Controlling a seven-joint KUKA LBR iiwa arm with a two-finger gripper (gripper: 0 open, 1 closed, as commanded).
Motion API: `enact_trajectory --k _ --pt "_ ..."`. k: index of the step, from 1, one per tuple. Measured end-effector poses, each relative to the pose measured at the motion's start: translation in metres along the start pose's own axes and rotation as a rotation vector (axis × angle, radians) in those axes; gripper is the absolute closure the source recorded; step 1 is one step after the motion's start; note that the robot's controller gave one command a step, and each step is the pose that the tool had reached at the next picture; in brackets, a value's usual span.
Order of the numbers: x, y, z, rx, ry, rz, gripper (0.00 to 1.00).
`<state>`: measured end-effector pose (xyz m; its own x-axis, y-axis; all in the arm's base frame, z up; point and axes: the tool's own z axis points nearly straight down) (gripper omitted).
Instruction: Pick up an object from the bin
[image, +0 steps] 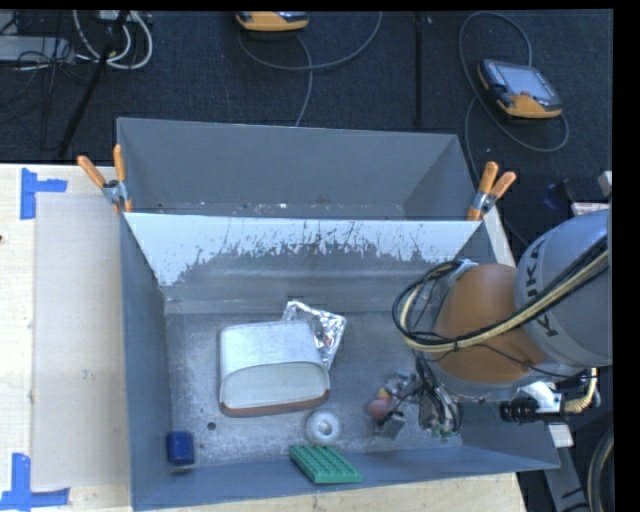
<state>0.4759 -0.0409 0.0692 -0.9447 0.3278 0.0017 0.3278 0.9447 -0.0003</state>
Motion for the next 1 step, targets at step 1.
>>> enact_trajectory --k 1 --pt "-0.016 0.0254 -0.172 -0.003 -0.01 -0.074 1.0"
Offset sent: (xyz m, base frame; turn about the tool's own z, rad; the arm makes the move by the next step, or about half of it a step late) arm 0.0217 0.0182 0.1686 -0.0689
